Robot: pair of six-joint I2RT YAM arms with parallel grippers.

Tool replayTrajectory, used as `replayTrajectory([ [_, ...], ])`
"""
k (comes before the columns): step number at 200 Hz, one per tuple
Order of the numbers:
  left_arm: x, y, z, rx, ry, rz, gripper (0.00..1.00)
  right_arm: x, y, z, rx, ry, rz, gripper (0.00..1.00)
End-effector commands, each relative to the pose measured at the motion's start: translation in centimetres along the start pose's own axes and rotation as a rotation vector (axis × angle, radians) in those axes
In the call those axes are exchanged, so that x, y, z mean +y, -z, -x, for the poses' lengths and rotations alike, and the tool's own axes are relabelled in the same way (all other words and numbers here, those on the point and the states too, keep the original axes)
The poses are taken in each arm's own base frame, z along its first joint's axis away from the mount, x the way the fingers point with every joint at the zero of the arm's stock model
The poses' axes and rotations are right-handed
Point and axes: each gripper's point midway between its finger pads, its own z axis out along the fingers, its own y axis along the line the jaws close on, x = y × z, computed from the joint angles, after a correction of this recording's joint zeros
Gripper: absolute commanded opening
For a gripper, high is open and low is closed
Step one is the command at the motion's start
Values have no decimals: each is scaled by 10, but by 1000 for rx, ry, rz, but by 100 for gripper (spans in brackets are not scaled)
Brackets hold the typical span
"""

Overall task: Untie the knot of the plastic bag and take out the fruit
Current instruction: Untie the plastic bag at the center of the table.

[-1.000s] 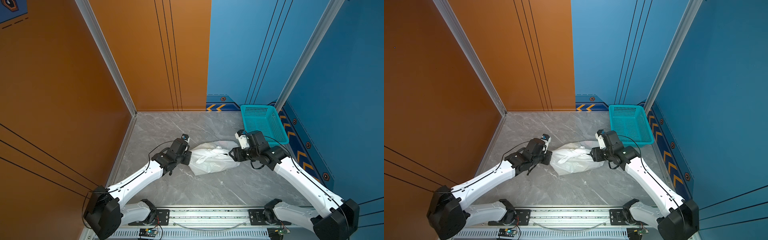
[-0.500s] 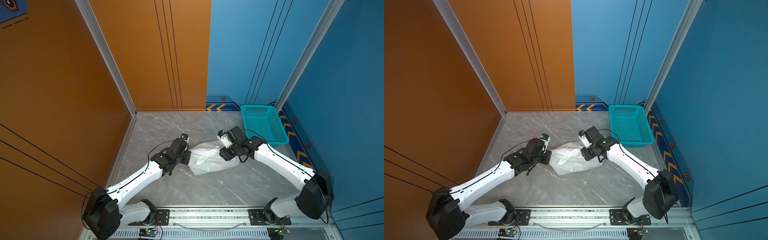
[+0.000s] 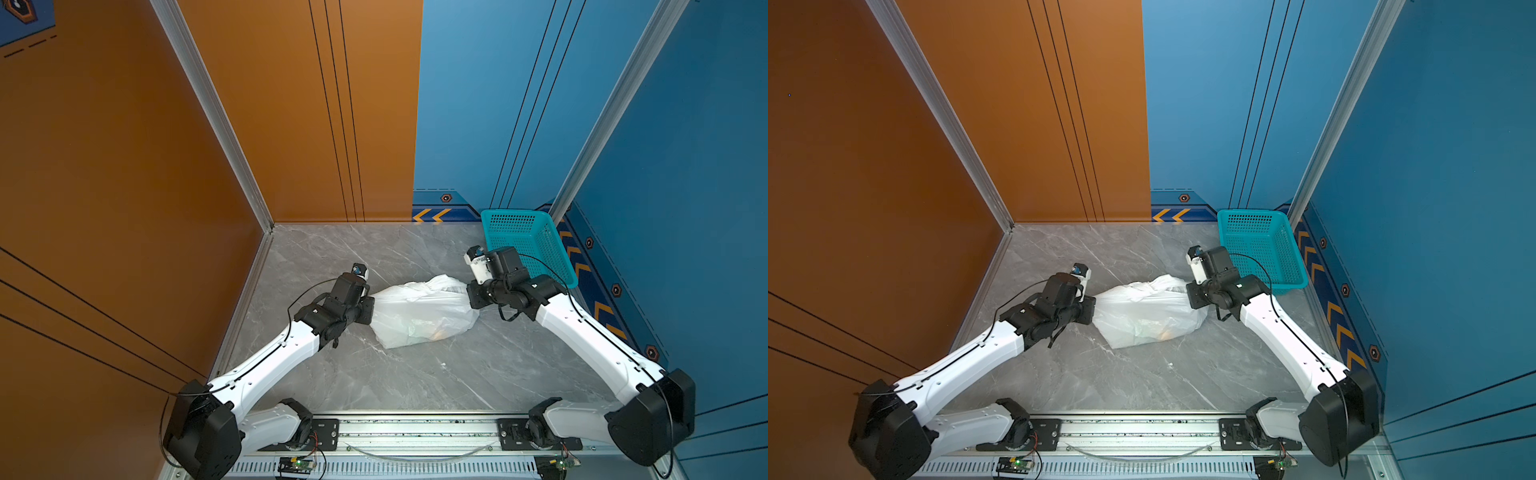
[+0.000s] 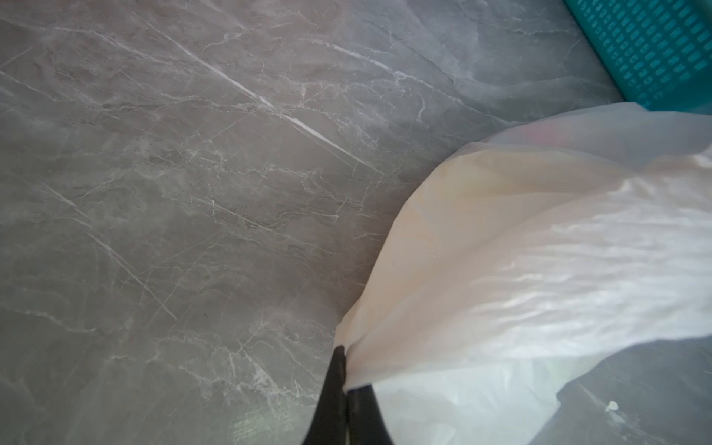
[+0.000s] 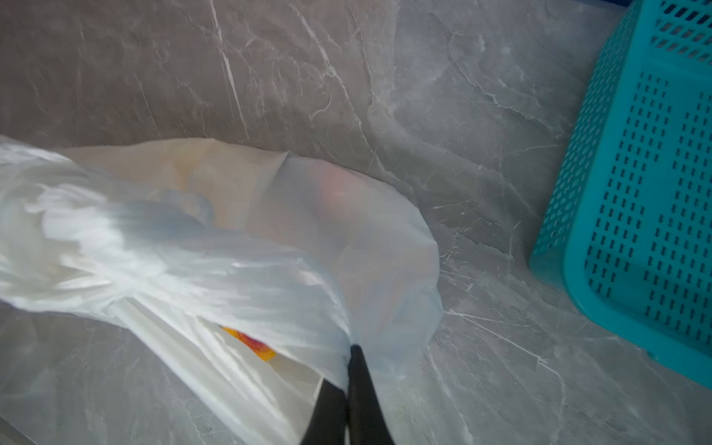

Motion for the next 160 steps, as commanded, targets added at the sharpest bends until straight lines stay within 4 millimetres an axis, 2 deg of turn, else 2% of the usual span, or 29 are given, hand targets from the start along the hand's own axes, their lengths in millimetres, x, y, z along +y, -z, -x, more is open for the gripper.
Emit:
replayTrajectory([
  [1, 38, 1, -23, 72, 60, 125, 0, -24, 7, -11, -28, -180, -15, 0],
  [24, 27, 0, -22, 78, 53, 74, 1, -13, 2, -17, -26, -189, 28, 0],
  [46, 5, 14, -1, 13, -40, 39, 57, 3, -2, -19, -10, -157, 58, 0],
  [66, -29, 34, 25, -92, -208, 22, 92, 12, -3, -17, -7, -146, 71, 0],
  [74, -43, 39, 32, -122, -273, 5, 100, 15, -3, -15, -7, -144, 76, 0],
  [103, -92, 42, 41, -163, -461, -93, 98, 24, -4, -11, -5, -131, 91, 0],
  [115, -102, 32, 32, -135, -526, -118, 98, 26, -5, -10, -5, -125, 94, 0],
  [119, -110, 36, 41, -155, -534, -134, 98, 26, -5, -10, -5, -124, 95, 0],
  [132, -119, 26, 37, -132, -584, -156, 100, 28, -4, -8, -8, -120, 99, 0],
  [160, -132, 14, 30, -112, -662, -212, 90, 31, -3, -6, -11, -115, 107, 0],
])
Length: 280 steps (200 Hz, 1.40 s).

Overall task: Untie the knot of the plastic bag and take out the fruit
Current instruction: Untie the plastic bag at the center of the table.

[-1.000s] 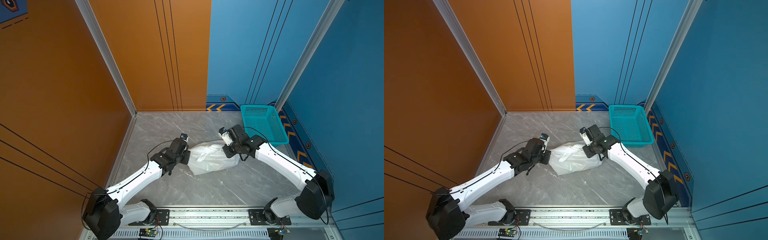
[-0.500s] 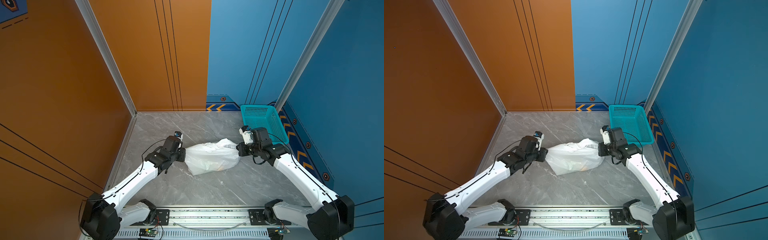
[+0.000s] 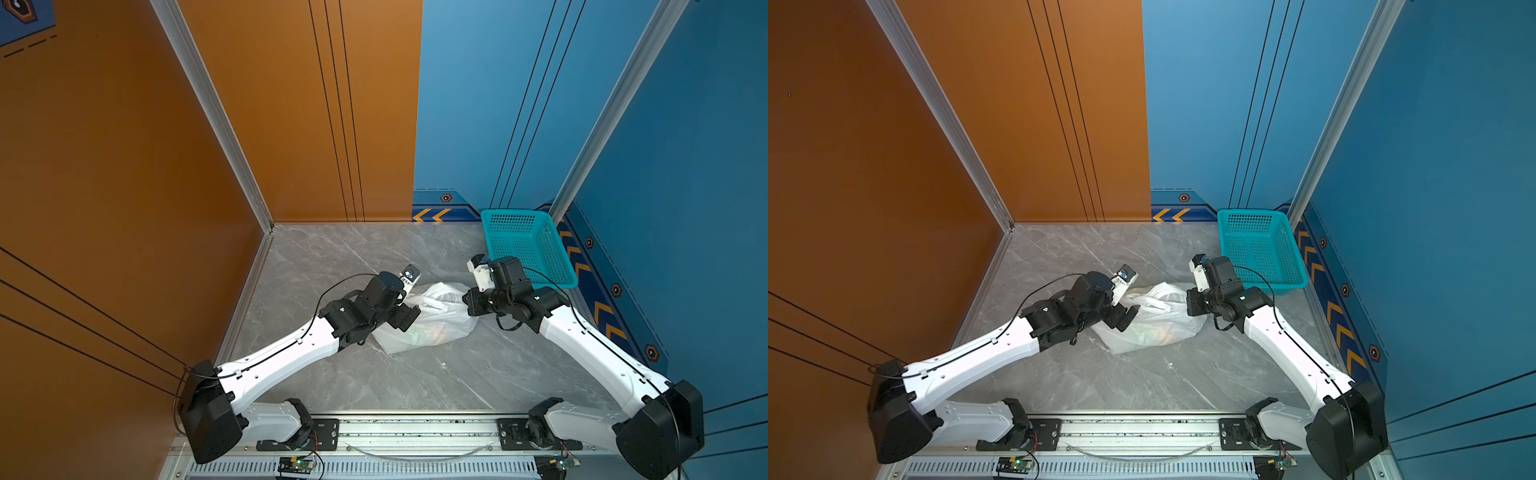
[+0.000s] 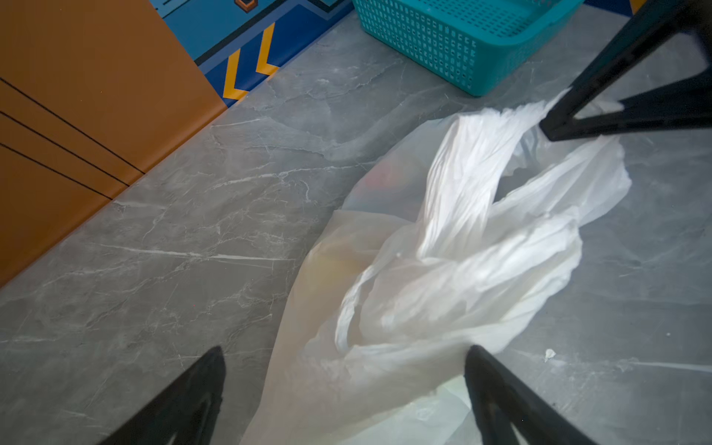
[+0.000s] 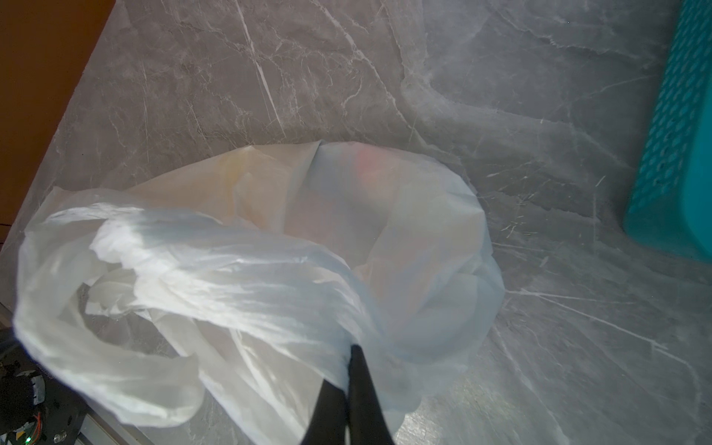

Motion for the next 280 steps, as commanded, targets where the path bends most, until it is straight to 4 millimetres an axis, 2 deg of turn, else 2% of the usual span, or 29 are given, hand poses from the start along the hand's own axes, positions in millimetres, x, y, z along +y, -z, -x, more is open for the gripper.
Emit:
replayTrajectory([
  [1, -13, -6, 9, -19, -110, -65, 90, 4, 4, 12, -29, -4, -1, 0],
  [19, -19, -9, 9, -19, -112, -110, 88, 5, 4, 12, -27, -3, 1, 0],
  [24, -20, -10, 8, -19, -107, -126, 82, 6, 4, 12, -28, -2, 1, 0],
  [40, -27, -10, 10, -28, -103, -177, 79, 6, 3, 12, -25, -4, 1, 0],
  [53, -25, -12, 9, -21, -105, -160, 76, 7, 3, 11, -24, -2, 4, 0],
  [65, -16, -17, 5, -1, -104, -107, 68, 8, 2, 12, -24, -1, 5, 0],
  [88, 4, -21, 2, 15, -92, 8, 46, 7, 3, 12, -28, -2, 0, 0],
  [121, 25, -10, 5, -32, -30, 62, 37, 5, 3, 10, -26, -6, -6, 0],
  [134, 34, -1, 12, -70, 15, 63, 35, 3, 2, 8, -24, -11, -9, 0],
  [137, 35, -3, 2, -52, 23, 61, 34, 3, 3, 7, -24, -11, -10, 0],
  [150, 42, 1, -3, -63, 76, 53, 30, 2, 3, 5, -24, -15, -10, 0],
  [167, 49, 8, -7, -85, 138, 45, 22, 1, 3, 0, -20, -23, -11, 0],
  [193, 52, 11, -17, -78, 184, 47, 0, -2, 3, -9, -11, -41, -17, 0],
  [241, 47, 17, -26, -100, 271, 31, 0, -11, 2, -35, 14, -84, -37, 0],
  [262, 39, 25, -19, -132, 271, -5, 0, -12, 2, -42, 25, -91, -37, 0],
  [280, 28, 32, -13, -160, 250, -50, 0, -11, 4, -41, 17, -91, -35, 0],
])
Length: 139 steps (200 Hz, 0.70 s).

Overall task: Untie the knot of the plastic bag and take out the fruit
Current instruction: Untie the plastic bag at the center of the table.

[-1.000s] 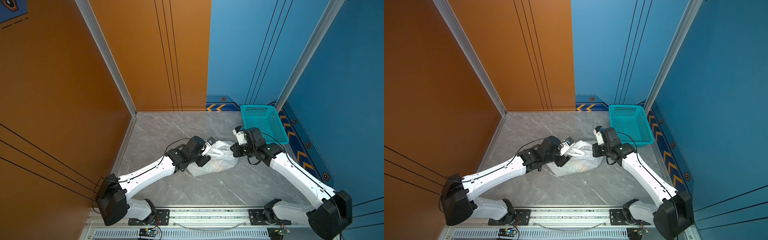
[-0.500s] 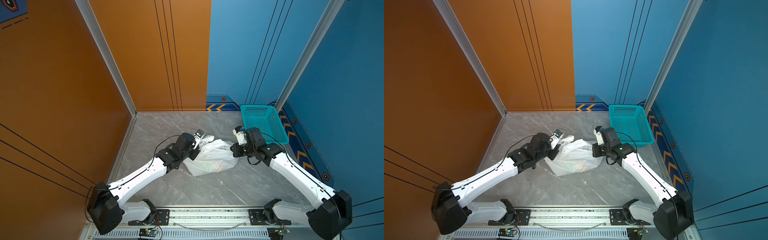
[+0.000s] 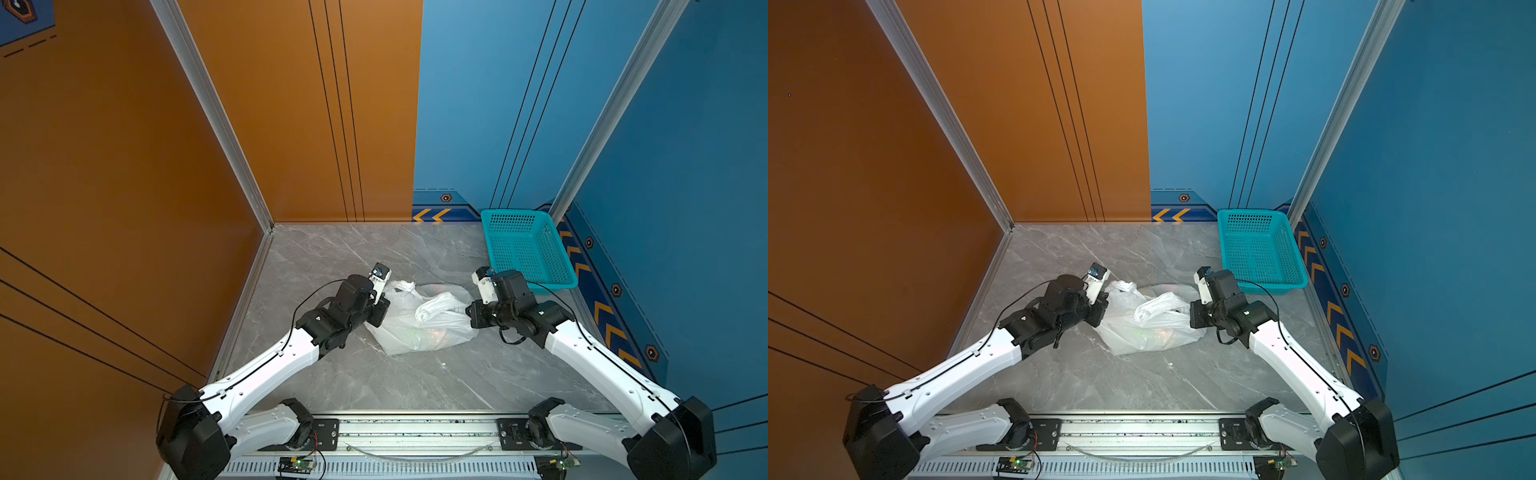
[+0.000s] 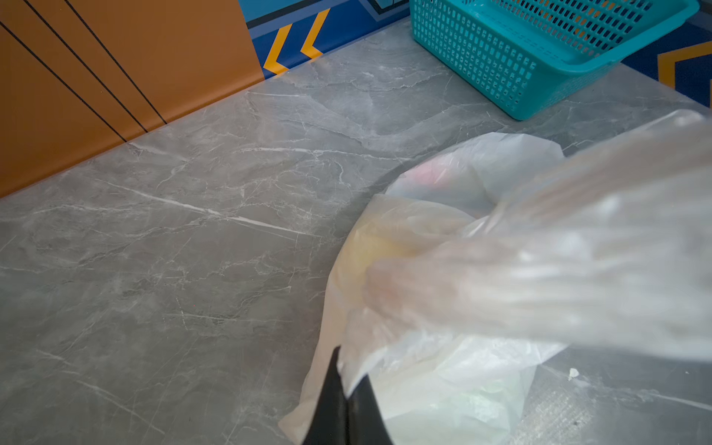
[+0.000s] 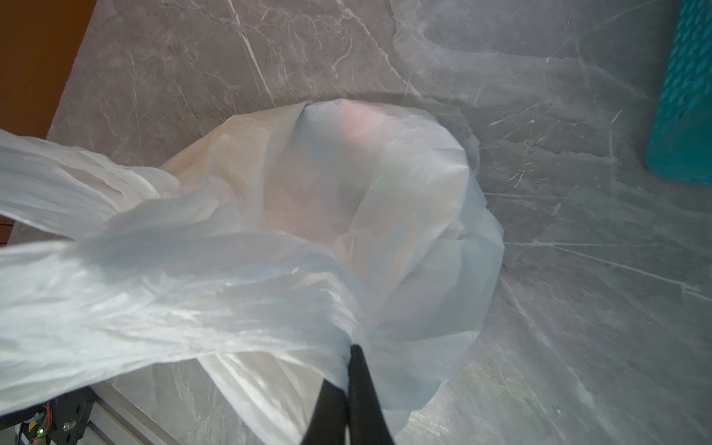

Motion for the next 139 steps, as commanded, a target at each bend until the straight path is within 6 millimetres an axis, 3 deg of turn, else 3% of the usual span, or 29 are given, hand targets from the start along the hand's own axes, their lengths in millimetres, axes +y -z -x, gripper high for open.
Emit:
replayTrajectory([
  [1, -18, 12, 12, -61, 9, -84, 0, -5, 4, -1, -13, -21, -27, 0],
  [19, -23, 16, 10, -57, -14, -92, 0, -7, 6, 3, -27, -26, -36, 0],
  [85, 3, 20, -14, -27, 19, -4, 0, -51, 9, 5, -34, -235, -80, 0],
  [112, 7, 16, -16, -27, 42, 1, 0, -52, 3, 0, -2, -257, -68, 0],
  [139, -4, 17, -5, -37, 19, -45, 0, -44, 6, 3, -16, -240, -48, 0],
])
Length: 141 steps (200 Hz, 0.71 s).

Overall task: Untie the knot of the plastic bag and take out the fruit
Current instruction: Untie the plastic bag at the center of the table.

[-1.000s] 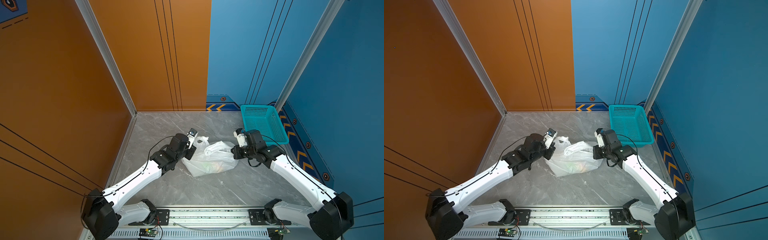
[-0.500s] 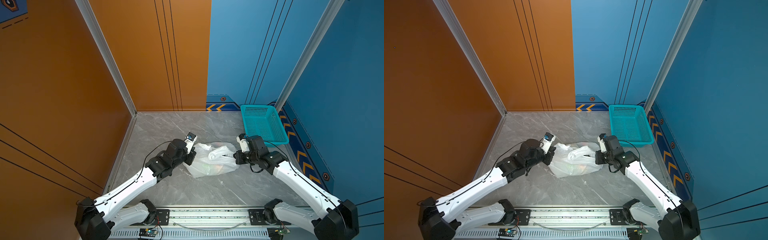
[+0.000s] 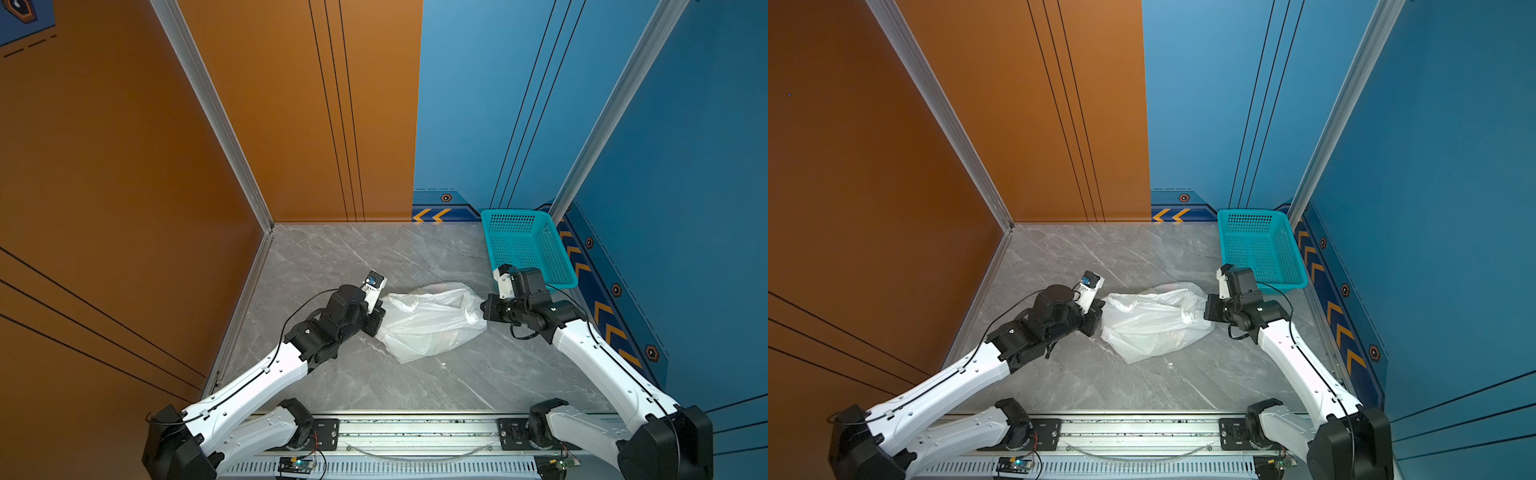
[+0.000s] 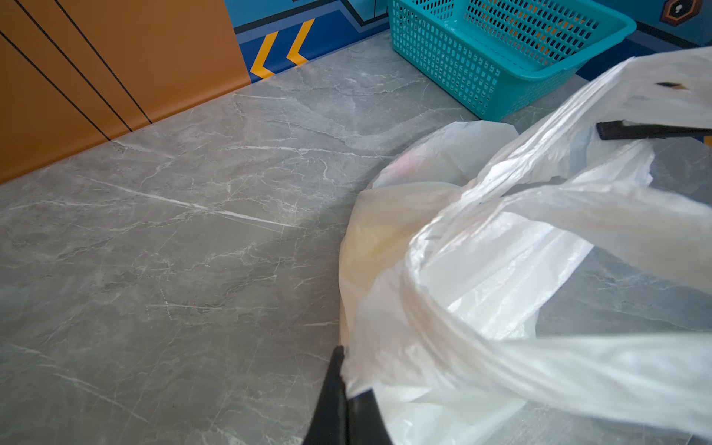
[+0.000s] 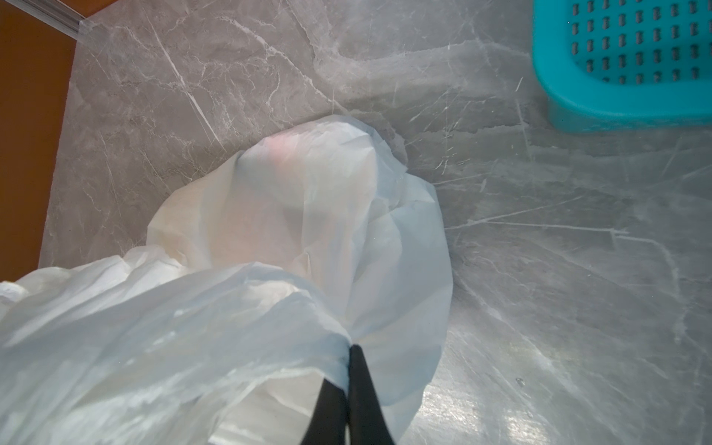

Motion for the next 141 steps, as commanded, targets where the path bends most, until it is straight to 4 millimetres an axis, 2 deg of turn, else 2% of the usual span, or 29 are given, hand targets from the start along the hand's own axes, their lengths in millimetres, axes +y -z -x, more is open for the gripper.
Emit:
replayTrajectory([
  [1, -4, 0, 8, -12, -1, -22, 1, 2, 0, -7, 21, -13, 4, 0],
  [6, -8, 0, 10, -12, -14, -34, 9, 3, 1, -6, 18, -10, 7, 0],
  [20, -19, 2, 15, -19, -55, -65, 47, 8, 2, -5, 15, -1, 16, 0],
  [28, -24, 3, 18, -23, -76, -78, 64, 11, 2, -4, 15, 5, 21, 0],
  [55, -37, 6, 29, -45, -133, -99, 96, 19, 1, -3, 20, 23, 31, 0],
  [62, -41, 6, 33, -52, -152, -105, 100, 21, 1, -2, 18, 28, 32, 0],
  [104, -44, 5, 55, -86, -224, -26, 98, 25, 0, 0, 15, 39, 32, 0],
  [123, -42, 7, 58, -99, -109, -19, 99, 26, 1, 0, 13, 33, 33, 0],
  [139, -37, 4, 55, -104, 50, -5, 99, 28, 2, 0, 8, 31, 38, 0],
  [141, -37, 4, 60, -126, 76, -11, 99, 28, 3, 0, 6, 31, 39, 0],
])
